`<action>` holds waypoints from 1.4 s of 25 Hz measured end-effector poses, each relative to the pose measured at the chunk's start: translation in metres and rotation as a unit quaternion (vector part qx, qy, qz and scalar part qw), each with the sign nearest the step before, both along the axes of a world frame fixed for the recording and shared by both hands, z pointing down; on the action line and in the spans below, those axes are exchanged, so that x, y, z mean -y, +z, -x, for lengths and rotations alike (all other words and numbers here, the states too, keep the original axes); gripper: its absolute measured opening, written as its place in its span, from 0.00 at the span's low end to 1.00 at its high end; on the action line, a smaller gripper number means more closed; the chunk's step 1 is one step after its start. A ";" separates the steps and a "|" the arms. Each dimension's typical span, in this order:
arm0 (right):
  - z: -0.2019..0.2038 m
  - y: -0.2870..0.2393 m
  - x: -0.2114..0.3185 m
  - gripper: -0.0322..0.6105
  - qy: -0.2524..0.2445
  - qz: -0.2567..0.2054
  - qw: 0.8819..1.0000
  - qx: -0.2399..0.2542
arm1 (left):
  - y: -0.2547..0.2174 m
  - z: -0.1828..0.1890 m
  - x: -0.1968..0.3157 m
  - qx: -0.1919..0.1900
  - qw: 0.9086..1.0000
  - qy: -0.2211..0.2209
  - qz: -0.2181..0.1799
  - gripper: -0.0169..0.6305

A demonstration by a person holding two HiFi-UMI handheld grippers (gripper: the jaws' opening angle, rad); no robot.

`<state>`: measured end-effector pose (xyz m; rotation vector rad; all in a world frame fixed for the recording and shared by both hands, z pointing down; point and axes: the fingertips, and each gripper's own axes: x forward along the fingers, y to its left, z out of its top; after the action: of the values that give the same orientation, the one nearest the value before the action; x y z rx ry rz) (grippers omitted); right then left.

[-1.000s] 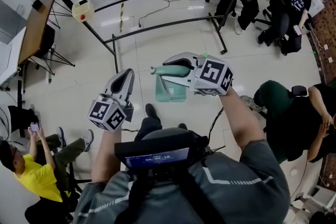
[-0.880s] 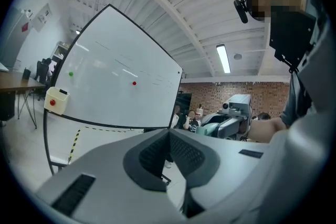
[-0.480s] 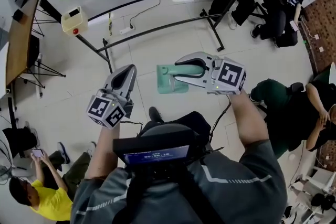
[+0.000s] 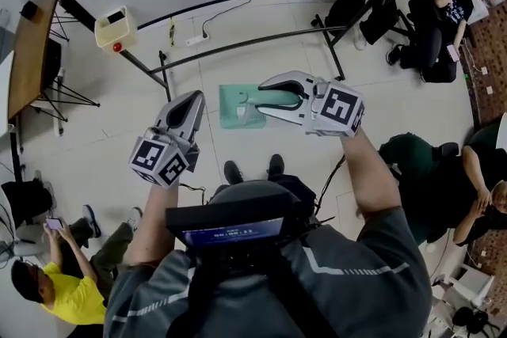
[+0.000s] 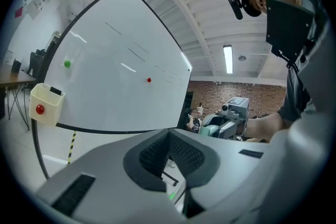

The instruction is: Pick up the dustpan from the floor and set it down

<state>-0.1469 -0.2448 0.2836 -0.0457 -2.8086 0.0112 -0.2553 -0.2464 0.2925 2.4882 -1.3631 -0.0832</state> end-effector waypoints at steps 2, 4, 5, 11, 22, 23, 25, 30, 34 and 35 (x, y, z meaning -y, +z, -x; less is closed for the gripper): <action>0.005 0.001 0.008 0.31 -0.011 0.003 1.000 0.007 | 0.000 0.003 0.008 0.004 1.000 -0.011 -0.001 0.08; 0.008 0.003 0.016 0.31 -0.022 0.004 1.000 0.009 | 0.002 0.005 0.018 0.003 1.000 -0.024 0.001 0.08; 0.010 0.004 0.021 0.31 -0.026 0.005 1.000 0.008 | 0.004 0.006 0.023 0.003 1.000 -0.029 0.002 0.08; 0.012 0.033 0.046 0.31 -0.042 0.017 0.999 -0.009 | 0.032 0.000 0.051 0.003 0.999 -0.036 0.027 0.08; -0.036 0.184 0.084 0.31 -0.042 0.051 0.997 -0.044 | 0.172 -0.054 0.098 -0.003 0.996 -0.014 0.084 0.08; -0.037 0.203 0.088 0.31 -0.038 0.054 0.996 -0.054 | 0.192 -0.054 0.101 0.000 0.996 -0.011 0.094 0.08; -0.039 0.243 0.095 0.31 -0.035 0.058 0.995 -0.075 | 0.230 -0.055 0.105 0.005 0.994 -0.005 0.112 0.08; -0.049 0.330 0.104 0.31 -0.025 0.065 0.994 -0.088 | 0.310 -0.068 0.111 -0.010 0.990 0.000 0.139 0.08; -0.052 0.384 0.102 0.31 -0.023 0.076 0.992 -0.098 | 0.358 -0.079 0.109 -0.010 0.986 0.007 0.165 0.08; -0.054 0.397 0.102 0.31 -0.023 0.077 0.992 -0.102 | 0.369 -0.082 0.110 -0.007 0.985 0.009 0.171 0.08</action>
<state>-0.0934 -0.3471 0.6804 -0.1368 -2.5961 0.2101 -0.1732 -0.3560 0.6617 2.2087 -1.2302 0.1263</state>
